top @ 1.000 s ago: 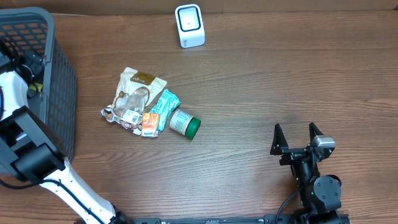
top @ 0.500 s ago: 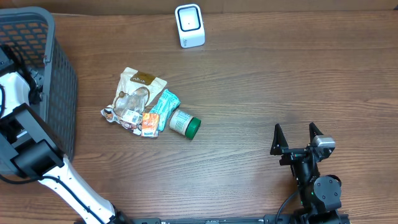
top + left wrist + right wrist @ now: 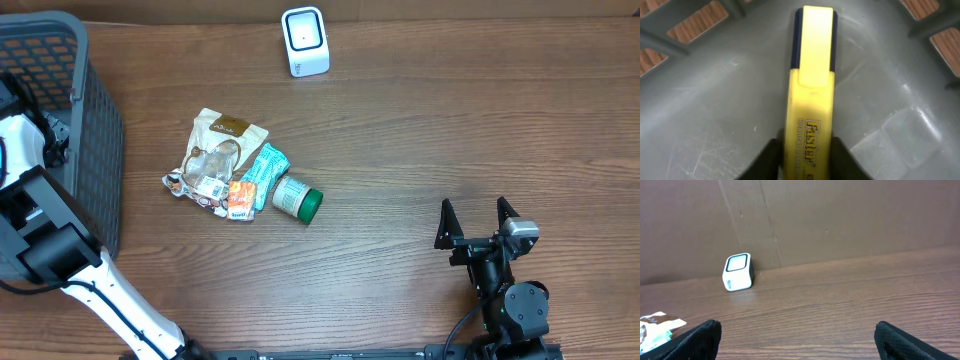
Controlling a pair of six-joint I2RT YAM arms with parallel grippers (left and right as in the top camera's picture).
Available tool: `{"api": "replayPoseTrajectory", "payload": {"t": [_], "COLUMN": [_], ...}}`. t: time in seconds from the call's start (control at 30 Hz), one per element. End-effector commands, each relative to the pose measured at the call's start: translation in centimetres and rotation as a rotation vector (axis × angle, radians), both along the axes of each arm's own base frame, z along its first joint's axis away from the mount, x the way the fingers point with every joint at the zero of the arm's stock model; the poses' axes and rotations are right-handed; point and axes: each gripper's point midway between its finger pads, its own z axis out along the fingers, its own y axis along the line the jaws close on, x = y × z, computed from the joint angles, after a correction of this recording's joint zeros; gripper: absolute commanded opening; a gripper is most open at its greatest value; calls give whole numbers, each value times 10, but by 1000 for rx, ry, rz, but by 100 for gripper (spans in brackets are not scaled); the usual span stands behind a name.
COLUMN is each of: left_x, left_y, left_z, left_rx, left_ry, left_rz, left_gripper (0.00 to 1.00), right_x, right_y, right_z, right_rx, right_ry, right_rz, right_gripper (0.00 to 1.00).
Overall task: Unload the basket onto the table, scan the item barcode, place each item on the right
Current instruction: 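Lift the yellow highlighter out of the basket toward the pile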
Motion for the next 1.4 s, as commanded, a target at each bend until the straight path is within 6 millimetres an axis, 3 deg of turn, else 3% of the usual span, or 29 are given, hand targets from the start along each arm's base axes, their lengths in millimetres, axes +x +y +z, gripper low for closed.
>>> {"api": "replayPoseTrajectory", "payload": {"t": [0.0,0.3,0.43,0.53,0.7,0.83,0.93,1.07,1.23,1.37], "left_x": [-25,-37,-34,-22,-15,-28,-40,-40,-34,-34], "left_y": [-21,-28,-26,-24,-33,-43,-46,-47,-45,-47], "left_z": [-65,-58,-27,12,61,68,66,80,136,207], "left_rx": [-122,-162,-172,-184,-223,-258,-276,-277,-210,-120], "left_ry": [134,191,205,164,117,165,213,186,85,-45], "left_rz": [-4,-1,0,-7,-29,-28,-29,-30,-56,-72], "left_gripper": [9,12,4,4,8,10,5,4,5,7], "right_x": [1,1,1,1,1,1,1,1,1,1], "right_y": [-2,-2,-2,-2,-2,-2,-2,-2,-2,-2], "right_z": [-3,-3,-3,-3,-3,-3,-3,-3,-3,-3], "right_rx": [4,4,4,4,4,4,4,4,4,4], "right_ry": [3,3,3,3,3,3,3,3,3,2], "right_rz": [-15,-15,-15,-15,-15,-15,-15,-15,-15,-15], "right_gripper": [100,100,100,100,100,100,100,100,100,100]}}
